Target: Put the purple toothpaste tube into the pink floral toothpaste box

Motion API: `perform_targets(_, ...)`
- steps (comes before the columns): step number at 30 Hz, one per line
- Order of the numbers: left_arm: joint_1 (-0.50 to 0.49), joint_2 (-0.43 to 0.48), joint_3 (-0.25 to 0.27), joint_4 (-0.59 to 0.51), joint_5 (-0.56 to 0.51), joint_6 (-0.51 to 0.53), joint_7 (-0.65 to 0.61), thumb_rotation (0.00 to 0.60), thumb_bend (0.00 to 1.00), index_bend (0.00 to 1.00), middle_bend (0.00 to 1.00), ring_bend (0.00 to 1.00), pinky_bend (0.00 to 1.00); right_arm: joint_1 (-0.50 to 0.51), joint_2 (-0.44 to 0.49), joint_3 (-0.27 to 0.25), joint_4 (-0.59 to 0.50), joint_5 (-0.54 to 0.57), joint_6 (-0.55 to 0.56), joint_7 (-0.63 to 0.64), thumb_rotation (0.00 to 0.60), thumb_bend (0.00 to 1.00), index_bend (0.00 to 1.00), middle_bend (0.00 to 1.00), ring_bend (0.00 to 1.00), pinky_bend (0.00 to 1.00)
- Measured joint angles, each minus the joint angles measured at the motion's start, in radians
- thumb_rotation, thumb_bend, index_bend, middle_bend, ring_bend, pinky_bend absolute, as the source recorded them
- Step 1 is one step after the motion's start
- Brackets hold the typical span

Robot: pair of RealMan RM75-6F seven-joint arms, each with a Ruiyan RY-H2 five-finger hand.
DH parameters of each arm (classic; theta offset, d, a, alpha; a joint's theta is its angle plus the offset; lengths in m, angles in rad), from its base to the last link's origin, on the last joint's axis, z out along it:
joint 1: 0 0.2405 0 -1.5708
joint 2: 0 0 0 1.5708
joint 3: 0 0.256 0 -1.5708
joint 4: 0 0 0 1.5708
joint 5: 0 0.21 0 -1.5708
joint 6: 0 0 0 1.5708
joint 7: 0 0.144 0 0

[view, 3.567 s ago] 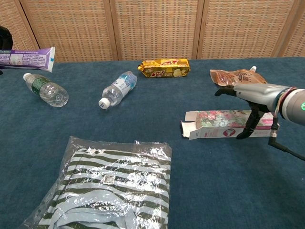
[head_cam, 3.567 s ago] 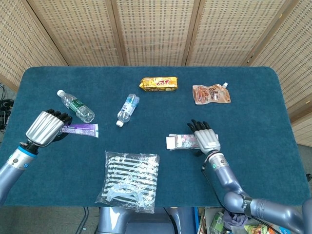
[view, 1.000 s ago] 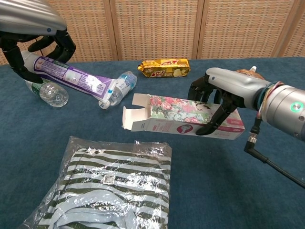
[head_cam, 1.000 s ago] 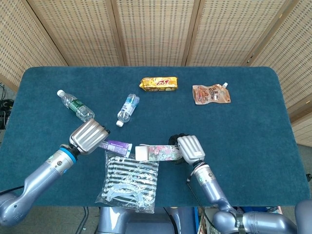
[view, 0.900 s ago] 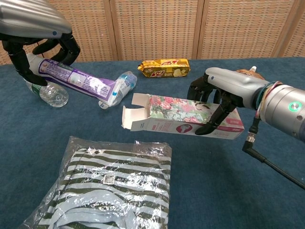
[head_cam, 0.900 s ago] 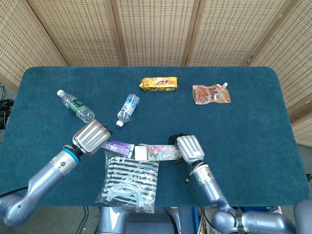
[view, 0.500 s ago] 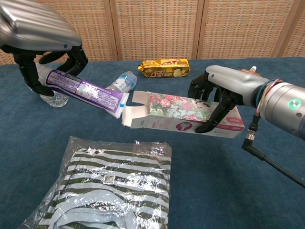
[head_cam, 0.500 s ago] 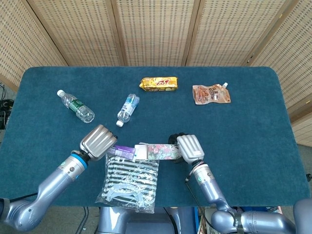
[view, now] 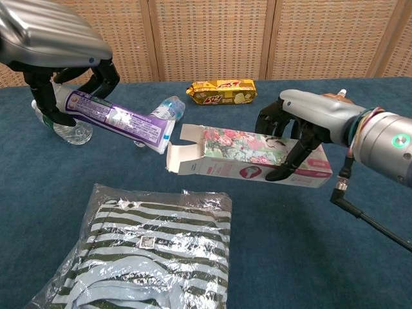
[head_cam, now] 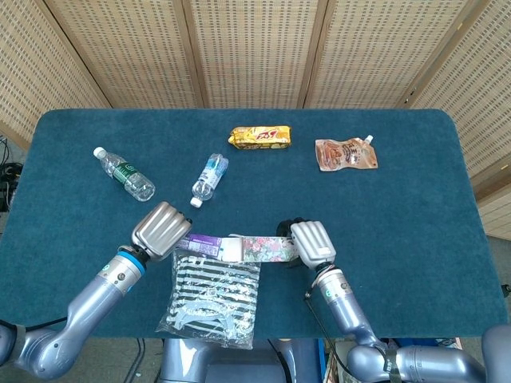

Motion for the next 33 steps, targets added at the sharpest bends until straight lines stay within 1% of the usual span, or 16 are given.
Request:
perform_targets(11,0.001,-0.067,0.001,0.038,0.013,0.034,-0.019,0.6,0.39,0.86,0.74,0.65,0.64,0.004,0.0,0.002,-0.014,0.0,0.009,-0.001,0.6,0.09,0.57,0.46,0.38,0.45)
perform_targets(21,0.001,-0.143,-0.001,0.061,0.03,0.093,-0.008,0.6,0.39,0.86,0.75,0.65,0.65,0.006,0.002,0.003,-0.03,0.003,0.015,0.002,0.6,0.09,0.57,0.46,0.38,0.45)
perform_targets(33,0.005,-0.217,-0.007,0.078,0.047,0.135,0.006,0.6,0.4,0.86,0.75,0.66,0.65,0.006,0.007,0.002,-0.046,0.0,0.024,0.007,0.6,0.09,0.57,0.46,0.38,0.45)
